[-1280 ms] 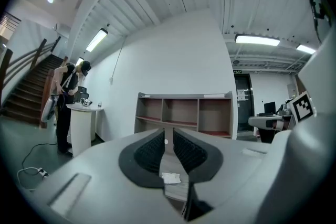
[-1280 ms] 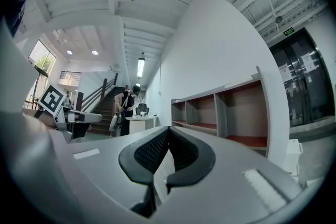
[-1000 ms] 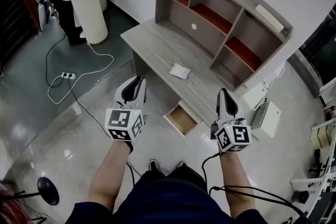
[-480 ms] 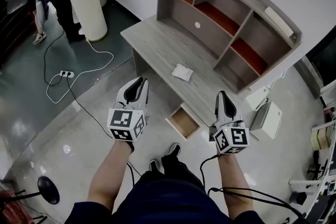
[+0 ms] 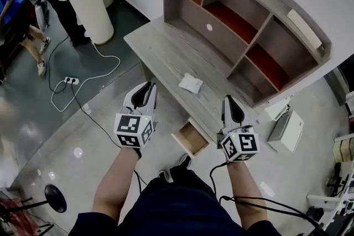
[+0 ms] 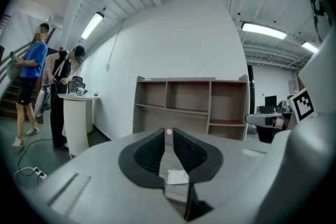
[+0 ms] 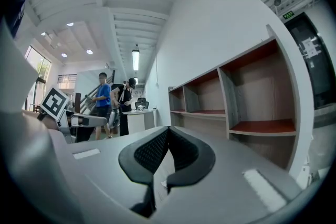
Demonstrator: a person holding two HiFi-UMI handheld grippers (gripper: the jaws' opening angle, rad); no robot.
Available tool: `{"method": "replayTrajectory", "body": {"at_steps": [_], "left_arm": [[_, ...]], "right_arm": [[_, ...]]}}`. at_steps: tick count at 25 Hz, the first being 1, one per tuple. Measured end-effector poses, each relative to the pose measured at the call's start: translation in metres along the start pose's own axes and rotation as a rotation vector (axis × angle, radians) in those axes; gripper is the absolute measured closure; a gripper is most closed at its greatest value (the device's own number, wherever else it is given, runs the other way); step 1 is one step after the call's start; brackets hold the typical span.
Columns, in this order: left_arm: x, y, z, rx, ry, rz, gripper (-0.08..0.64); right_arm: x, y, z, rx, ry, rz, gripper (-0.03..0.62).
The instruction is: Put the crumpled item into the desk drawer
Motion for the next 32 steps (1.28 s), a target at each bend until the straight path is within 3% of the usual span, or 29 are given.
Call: {"method": "replayTrajectory", "body": {"at_steps": [9, 16, 32], "left_arm": [[-0.008, 0.018, -0.057, 0.097, 0.003, -0.031, 0.506], [0.010, 0.056, -0.112, 0.244, 0.058, 0.000, 0.506], [-0.018, 0.172, -0.231, 0.630, 0.339, -0.244, 0.502]], "right_arm": [[-0.048, 0.021, -0.029, 0.051, 0.006, -0.042, 0.586], [-0.057, 0.030, -0.040, 0.088, 0.074, -0.064, 0.586], [-0.095, 0.058, 0.011, 0.161, 0.362, -0.123, 0.586]]}}
Point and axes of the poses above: the fingertips, and each gripper's own axes: z backward along the fingers, x to its left, y out of its underside, the point moved 9 cm from there along z, backward along the fingers, and after that the axes turned 4 degrees about z, right-handed, at the moved point
